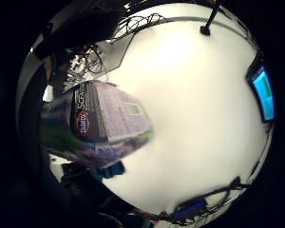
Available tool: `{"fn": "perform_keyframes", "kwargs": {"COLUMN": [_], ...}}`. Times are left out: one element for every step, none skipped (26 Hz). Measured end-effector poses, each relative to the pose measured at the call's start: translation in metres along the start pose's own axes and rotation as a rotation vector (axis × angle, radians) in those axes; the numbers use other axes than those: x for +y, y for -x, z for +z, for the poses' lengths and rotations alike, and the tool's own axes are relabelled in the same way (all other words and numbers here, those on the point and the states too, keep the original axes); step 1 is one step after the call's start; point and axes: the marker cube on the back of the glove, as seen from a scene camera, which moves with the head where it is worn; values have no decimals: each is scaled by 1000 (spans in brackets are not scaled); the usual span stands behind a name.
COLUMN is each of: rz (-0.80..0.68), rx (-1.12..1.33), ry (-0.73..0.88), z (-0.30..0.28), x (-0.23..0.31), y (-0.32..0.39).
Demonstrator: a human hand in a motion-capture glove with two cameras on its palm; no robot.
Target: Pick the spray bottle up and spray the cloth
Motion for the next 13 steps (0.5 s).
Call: {"fn": "perform_keyframes", "kwargs": {"rz": [-2,-7,-15,-22,-26,-25,-22,-22,-25,-31,-38,-47,-55], "rx": [-39,-64,-77,-81,-79,-74,-66,-58,-51,-45,-42,-39,-37], "ry": [-21,-55,-101,-152,-197,-227,-245,-260,-280,-302,-324,-340,-353], "z": [5,9,13,16,18,19,20,20,20,20,20,20,20], "x": [-3,-7,-14,-20,-23,-21,-16,-11,-7,-6,-6,-6,-6], "y": [1,2,3,4,4,3,2,0,-1,-2,-2,-3,-2]}}
